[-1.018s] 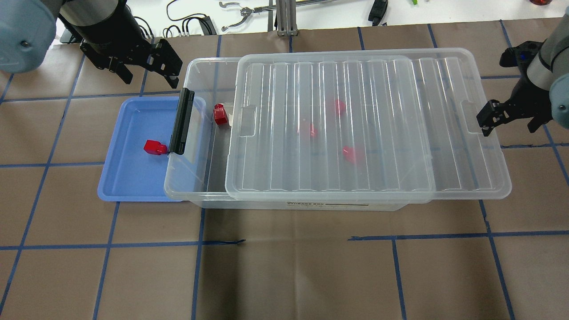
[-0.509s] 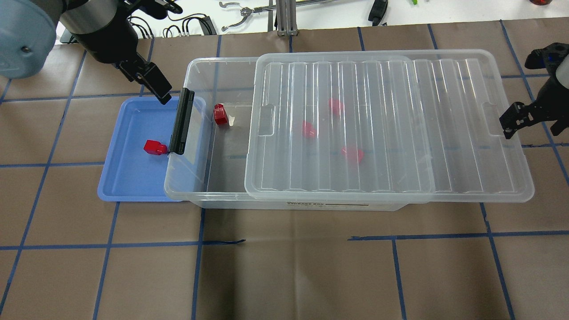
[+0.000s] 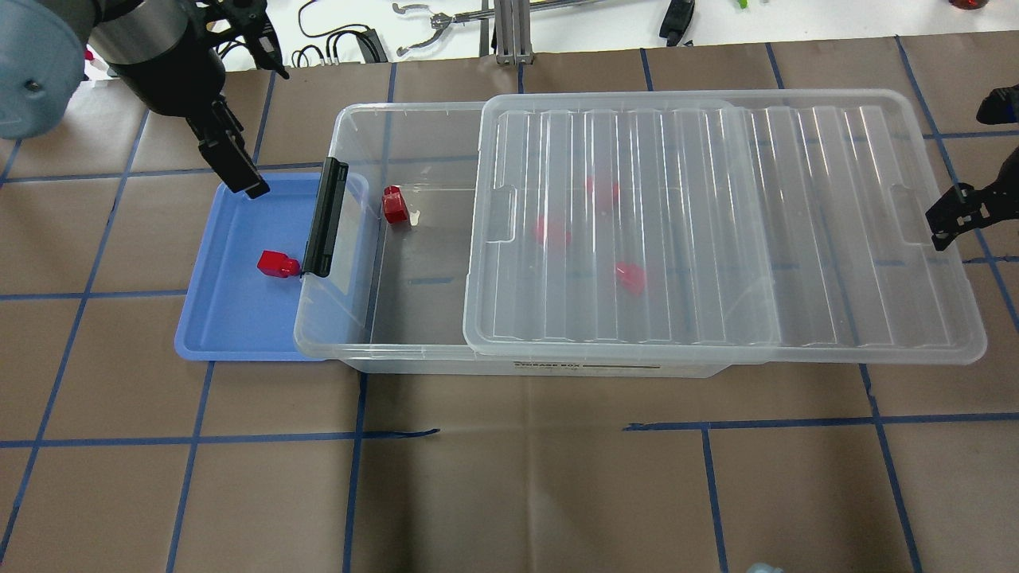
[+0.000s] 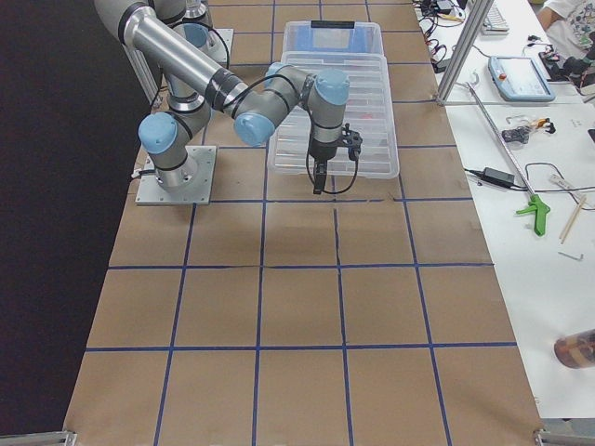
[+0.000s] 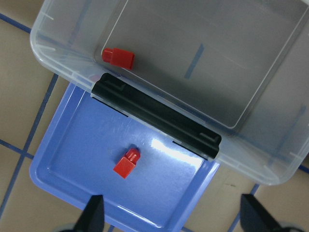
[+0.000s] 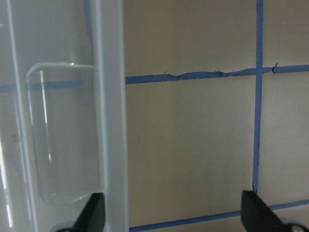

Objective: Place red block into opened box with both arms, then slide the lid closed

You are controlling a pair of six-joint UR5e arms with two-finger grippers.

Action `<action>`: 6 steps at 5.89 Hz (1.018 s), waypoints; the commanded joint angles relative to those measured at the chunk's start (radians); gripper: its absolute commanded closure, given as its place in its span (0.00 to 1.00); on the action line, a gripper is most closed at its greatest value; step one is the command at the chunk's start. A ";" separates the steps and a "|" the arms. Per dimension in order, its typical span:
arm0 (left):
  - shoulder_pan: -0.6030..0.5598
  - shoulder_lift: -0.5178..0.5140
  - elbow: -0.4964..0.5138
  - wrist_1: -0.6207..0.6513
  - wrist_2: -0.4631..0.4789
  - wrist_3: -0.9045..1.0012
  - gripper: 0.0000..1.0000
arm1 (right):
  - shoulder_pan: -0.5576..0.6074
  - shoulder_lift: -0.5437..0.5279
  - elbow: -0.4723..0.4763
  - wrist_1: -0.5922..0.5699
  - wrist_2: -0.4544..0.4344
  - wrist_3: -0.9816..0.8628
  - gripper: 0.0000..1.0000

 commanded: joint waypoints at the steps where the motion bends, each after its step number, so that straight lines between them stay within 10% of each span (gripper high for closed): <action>1: 0.048 0.023 -0.009 0.003 0.008 0.243 0.02 | 0.017 -0.030 -0.033 0.019 0.031 0.045 0.00; 3: 0.081 -0.038 -0.056 0.070 0.008 0.424 0.02 | 0.179 -0.053 -0.117 0.080 0.064 0.175 0.00; 6: 0.135 -0.182 -0.318 0.560 0.006 0.510 0.02 | 0.428 -0.041 -0.303 0.293 0.068 0.448 0.00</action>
